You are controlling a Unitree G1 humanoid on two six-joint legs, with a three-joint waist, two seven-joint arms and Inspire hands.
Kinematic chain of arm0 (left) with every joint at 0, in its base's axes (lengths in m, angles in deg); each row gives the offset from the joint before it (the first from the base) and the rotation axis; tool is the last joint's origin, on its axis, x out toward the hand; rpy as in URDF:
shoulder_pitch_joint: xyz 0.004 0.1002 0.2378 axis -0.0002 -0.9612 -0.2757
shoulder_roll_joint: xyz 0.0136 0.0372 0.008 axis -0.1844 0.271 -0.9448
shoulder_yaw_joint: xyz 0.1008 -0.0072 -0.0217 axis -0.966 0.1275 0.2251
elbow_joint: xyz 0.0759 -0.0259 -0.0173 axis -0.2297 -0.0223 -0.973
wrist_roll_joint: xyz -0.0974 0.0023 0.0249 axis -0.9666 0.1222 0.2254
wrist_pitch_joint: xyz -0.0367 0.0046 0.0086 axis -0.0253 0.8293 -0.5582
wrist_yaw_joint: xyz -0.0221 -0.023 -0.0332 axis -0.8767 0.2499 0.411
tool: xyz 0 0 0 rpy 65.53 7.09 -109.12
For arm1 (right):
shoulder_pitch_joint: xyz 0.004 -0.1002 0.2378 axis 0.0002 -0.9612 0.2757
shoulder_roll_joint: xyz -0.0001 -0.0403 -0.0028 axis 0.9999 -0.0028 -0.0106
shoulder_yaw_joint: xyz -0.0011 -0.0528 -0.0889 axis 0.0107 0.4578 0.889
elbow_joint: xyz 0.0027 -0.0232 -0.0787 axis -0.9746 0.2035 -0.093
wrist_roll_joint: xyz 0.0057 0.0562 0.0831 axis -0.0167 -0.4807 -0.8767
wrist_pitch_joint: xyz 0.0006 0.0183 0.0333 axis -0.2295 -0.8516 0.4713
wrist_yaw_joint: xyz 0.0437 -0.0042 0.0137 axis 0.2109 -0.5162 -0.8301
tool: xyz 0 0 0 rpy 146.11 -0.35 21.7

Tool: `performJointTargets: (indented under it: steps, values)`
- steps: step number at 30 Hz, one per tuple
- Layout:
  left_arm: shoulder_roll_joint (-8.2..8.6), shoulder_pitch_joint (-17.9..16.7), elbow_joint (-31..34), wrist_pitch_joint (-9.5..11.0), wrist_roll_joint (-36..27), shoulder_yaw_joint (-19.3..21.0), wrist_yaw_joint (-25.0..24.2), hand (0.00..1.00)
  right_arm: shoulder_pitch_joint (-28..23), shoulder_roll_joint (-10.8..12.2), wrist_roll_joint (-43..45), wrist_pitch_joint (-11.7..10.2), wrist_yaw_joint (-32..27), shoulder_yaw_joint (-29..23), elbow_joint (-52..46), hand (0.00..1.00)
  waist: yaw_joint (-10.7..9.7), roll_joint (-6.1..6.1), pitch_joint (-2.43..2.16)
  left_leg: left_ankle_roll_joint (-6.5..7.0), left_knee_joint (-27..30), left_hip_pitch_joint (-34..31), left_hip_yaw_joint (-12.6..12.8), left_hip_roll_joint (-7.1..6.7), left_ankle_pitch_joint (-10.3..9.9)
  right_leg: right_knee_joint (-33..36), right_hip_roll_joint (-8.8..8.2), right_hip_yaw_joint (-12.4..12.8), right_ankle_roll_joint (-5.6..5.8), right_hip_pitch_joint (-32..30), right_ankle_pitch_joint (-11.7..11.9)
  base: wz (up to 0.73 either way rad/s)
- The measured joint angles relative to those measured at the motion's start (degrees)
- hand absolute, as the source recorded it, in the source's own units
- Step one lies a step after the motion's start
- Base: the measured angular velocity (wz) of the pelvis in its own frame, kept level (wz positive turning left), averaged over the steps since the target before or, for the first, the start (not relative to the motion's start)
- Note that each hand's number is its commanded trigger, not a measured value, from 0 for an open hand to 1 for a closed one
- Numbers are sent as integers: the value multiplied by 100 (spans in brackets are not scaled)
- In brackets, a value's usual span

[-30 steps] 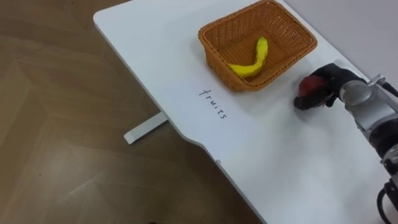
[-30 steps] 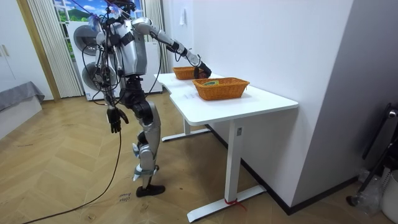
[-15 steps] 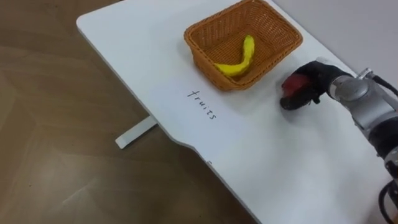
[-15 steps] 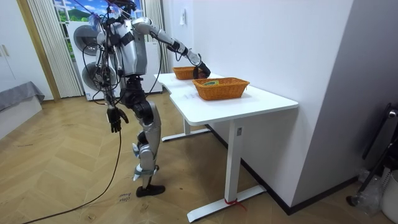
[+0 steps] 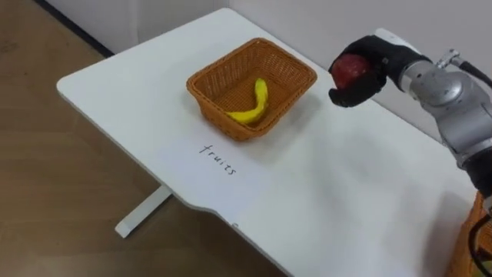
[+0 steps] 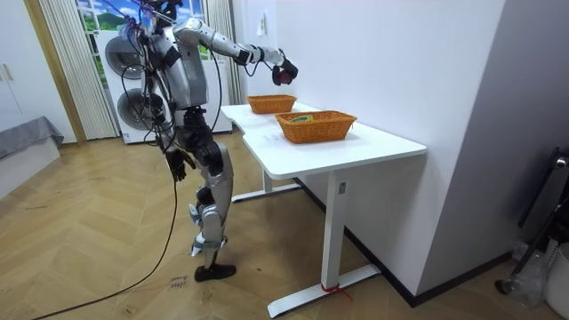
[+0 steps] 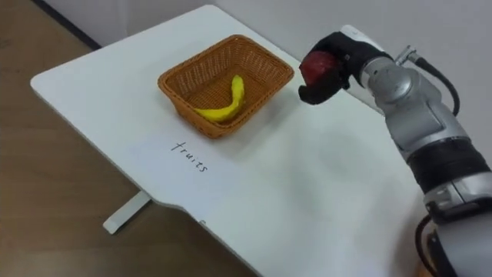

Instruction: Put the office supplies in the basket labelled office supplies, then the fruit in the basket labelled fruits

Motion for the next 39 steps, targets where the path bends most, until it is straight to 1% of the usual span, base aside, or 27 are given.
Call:
performJointTargets:
  steps: [4,5,7,10,11,12,14,15,18,19,21,22,23,24,25,26,27,29,30,31,33,35,36,37,38,39]
  values:
    - [37,0,-3,-16,-4,4,3,0,16,0,27,47,154,-52,-274,100,-20,-2,0,-1,-1,46,-46,-16,0,-2,-3,-14,19,68,-12,6]
    - [45,12,-6,-16,-3,9,5,0,43,0,28,46,215,-52,-312,100,-25,-3,1,-5,-1,42,-78,-58,3,-2,-3,-19,22,71,-15,12]
    - [40,19,-16,-15,-8,10,4,0,92,0,28,48,265,-52,-325,100,-41,-12,6,-9,-1,42,-132,-75,11,-1,-6,-23,30,89,-21,14]
    - [15,9,-76,-32,2,37,-2,0,178,0,35,65,293,-51,-374,100,6,-68,12,-13,-12,44,-158,-81,14,-1,-8,-17,54,97,-41,7]
    - [21,-14,-78,-70,5,55,-2,0,175,0,49,144,294,-51,-524,100,14,-88,20,-13,-13,43,-168,-83,14,-1,-7,-32,55,99,-41,4]
    - [28,-27,-78,-86,7,56,-3,0,175,0,49,166,294,-51,-608,100,14,-95,27,-13,-13,41,-171,-85,14,-1,-7,-41,55,99,-41,3]
    - [44,-71,-66,-141,14,51,-6,0,174,0,48,172,294,-46,-863,100,36,-133,61,-13,-11,44,-175,-85,14,0,-8,-78,55,101,-41,0]
    - [45,-85,-56,-141,10,51,-9,0,174,2,48,173,294,-39,-911,100,46,-143,65,-13,-12,46,-176,-85,14,0,-8,-77,55,101,-41,0]
    - [75,-97,-44,-151,6,46,-3,0,173,16,49,170,291,-16,-1026,100,155,-150,80,-9,-14,59,-178,-91,14,-2,-15,-84,56,122,-41,2]
    - [79,-114,26,-165,-3,41,7,0,166,16,63,172,281,2,-1019,100,191,-143,104,-4,-23,103,-216,-89,13,-4,-23,-91,61,167,-45,16]
    - [69,-133,104,-170,-7,-18,47,0,168,17,189,173,235,143,-988,100,213,-144,108,4,-41,150,-287,-114,18,11,-46,-65,97,209,-67,16]
    - [68,-129,111,-173,-2,-49,62,0,166,27,220,174,195,240,-945,100,315,-139,122,12,-65,204,-290,-132,23,6,-58,-17,121,238,-83,8]
    - [62,-141,112,-186,-2,-75,72,0,166,58,221,180,184,315,-866,100,362,-125,140,17,-72,237,-316,-139,22,-1,-64,-32,128,285,-88,9]
    - [59,-145,111,-194,-2,-75,73,0,167,73,220,179,173,357,-816,100,378,-125,141,17,-72,243,-339,-146,21,0,-65,-36,130,293,-90,15]
    - [60,-146,99,-208,0,-73,71,0,166,131,220,174,164,399,-652,100,443,-128,148,18,-71,257,-368,-156,21,-5,-64,-32,130,330,-89,16]
    - [63,-146,80,-231,5,-70,53,0,159,198,220,179,164,423,-433,100,509,-119,167,26,-68,293,-401,-170,16,-25,-63,-38,130,380,-89,16]
    - [63,-147,62,-236,7,-69,40,0,157,238,220,184,164,423,-320,100,523,-116,168,28,-66,300,-425,-178,15,-35,-63,-38,130,384,-89,16]
    - [62,-186,49,-267,7,-69,20,0,158,389,222,262,162,423,-4,100,664,-113,171,32,-64,300,-450,-194,8,-84,-57,-38,130,446,-89,10]
    - [65,-204,48,-270,7,-69,12,0,157,426,222,271,162,423,49,100,671,-103,182,33,-61,308,-465,-199,7,-91,-55,-51,131,464,-89,10]
    - [65,-239,50,-293,27,-58,-13,0,157,501,223,276,161,423,148,100,703,-87,194,32,-61,304,-498,-242,8,-87,-60,-67,132,468,-90,15]
    - [52,-231,56,-343,42,-38,-25,0,156,524,221,291,160,444,227,100,767,-91,192,32,-54,243,-589,-269,9,-87,-74,-187,150,454,-101,22]
    - [-4,-227,63,-344,38,-71,-26,0,156,524,166,284,106,479,351,100,849,-90,192,31,-16,214,-671,-276,13,-87,-87,-325,159,449,-107,22]
    - [-26,-230,62,-343,39,-72,-27,0,156,524,134,278,89,489,390,100,873,-93,191,31,-12,214,-688,-279,13,-87,-88,-347,159,447,-107,15]
    - [-67,-235,60,-341,43,-73,-26,0,156,522,124,274,52,522,436,100,944,-113,187,32,-13,211,-722,-287,12,-85,-90,-403,159,448,-107,16]
    - [-101,-235,59,-336,43,-69,-20,0,156,523,117,252,7,545,478,100,974,-135,185,32,-12,199,-754,-294,12,-85,-90,-479,159,450,-107,17]
    - [-115,-235,60,-335,42,-67,-18,0,156,523,116,234,-6,551,503,100,987,-147,183,32,-9,188,-774,-300,12,-85,-91,-506,159,450,-107,19]
